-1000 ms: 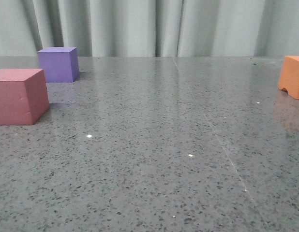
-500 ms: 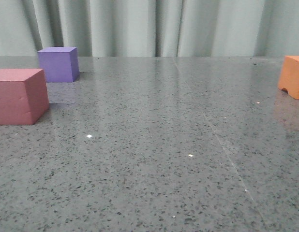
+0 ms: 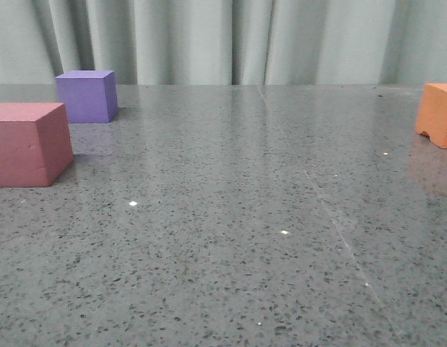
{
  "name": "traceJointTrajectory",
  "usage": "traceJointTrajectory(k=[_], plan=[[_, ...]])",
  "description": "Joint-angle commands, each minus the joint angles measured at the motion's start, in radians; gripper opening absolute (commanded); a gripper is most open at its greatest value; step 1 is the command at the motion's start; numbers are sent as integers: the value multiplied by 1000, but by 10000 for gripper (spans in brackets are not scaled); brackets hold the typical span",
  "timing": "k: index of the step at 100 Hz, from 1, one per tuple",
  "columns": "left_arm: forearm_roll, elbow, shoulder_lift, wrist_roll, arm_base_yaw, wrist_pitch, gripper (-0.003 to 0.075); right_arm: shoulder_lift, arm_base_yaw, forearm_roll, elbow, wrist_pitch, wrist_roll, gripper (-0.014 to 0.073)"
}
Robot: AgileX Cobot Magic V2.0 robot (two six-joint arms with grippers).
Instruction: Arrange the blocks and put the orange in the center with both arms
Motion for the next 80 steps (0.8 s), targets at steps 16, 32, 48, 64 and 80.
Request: traceJointTrajectory(k=[16, 32, 48, 64, 80], plan=[[1, 54, -33, -2, -1, -88, -19, 9, -6, -17, -32, -77, -9, 640], [1, 54, -33, -2, -1, -88, -19, 71, -6, -6, -75, -122, -9, 635], [1, 54, -33, -2, -1, -88, -19, 227, -6, -6, -181, -131, -41, 635], [1, 54, -33, -2, -1, -88, -19, 402, -6, -6, -279, -190, -60, 635], [1, 54, -33, -2, -1, -88, -19, 564, -6, -6, -377, -207, -67, 635]])
